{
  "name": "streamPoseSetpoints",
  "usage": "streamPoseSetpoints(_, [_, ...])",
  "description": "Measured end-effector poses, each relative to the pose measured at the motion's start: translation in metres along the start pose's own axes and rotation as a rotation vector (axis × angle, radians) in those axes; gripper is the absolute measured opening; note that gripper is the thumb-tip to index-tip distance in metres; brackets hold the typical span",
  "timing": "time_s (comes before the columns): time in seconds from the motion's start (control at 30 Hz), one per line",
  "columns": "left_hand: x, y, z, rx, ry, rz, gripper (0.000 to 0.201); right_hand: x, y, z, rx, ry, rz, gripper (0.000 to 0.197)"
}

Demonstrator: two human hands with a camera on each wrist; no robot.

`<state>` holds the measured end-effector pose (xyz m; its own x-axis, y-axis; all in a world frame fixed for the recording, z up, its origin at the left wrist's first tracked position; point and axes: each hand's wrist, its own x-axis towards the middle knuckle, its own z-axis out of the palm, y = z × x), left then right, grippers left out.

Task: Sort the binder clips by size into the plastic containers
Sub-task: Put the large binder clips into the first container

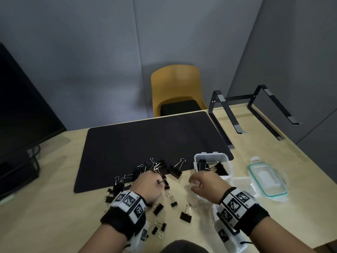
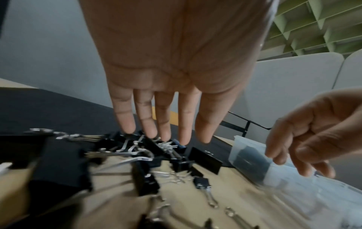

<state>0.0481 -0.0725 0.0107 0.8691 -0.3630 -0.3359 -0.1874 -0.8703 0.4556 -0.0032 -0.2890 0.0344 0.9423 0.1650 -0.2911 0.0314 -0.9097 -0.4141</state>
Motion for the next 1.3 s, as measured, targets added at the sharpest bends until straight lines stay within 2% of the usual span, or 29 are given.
streamPoseSetpoints(0.1, [-0.01,-0.027,-0.006,0.006,0.005,-0.052,0.021,0.001,-0.016,0.017,0.021,-0.033,-0.015,0.028])
streamPoseSetpoints(0.3, [-0.023,-0.064,-0.015,0.056,0.007,-0.148,0.039,0.016,-0.039,0.05,0.054,-0.037,0.032,0.032])
streamPoseSetpoints(0.4, [-0.03,-0.073,-0.017,0.071,0.023,-0.193,0.046,0.025,-0.043,0.06,0.08,0.019,0.08,0.04])
streamPoseSetpoints(0.53, [-0.038,-0.085,-0.019,0.086,0.016,-0.225,0.044,0.039,-0.045,0.064,0.074,0.073,0.153,0.06])
streamPoseSetpoints(0.7, [-0.037,-0.093,-0.018,0.125,0.042,-0.196,0.049,0.053,-0.046,0.057,0.06,0.123,0.236,0.066])
streamPoseSetpoints(0.8, [-0.035,-0.091,-0.015,0.161,0.052,-0.145,0.048,0.062,-0.044,0.053,0.077,0.095,0.28,0.07])
streamPoseSetpoints(0.97, [-0.031,-0.084,-0.008,0.216,0.041,-0.115,0.05,0.068,-0.042,0.054,-0.013,0.036,0.333,0.058])
streamPoseSetpoints(1.13, [-0.027,-0.081,-0.002,0.269,0.049,-0.138,0.065,0.067,-0.044,0.06,-0.063,0.008,0.332,0.041])
streamPoseSetpoints(1.3, [-0.024,-0.075,-0.002,0.243,0.065,-0.151,0.058,0.064,-0.046,0.06,-0.037,-0.016,0.346,0.038])
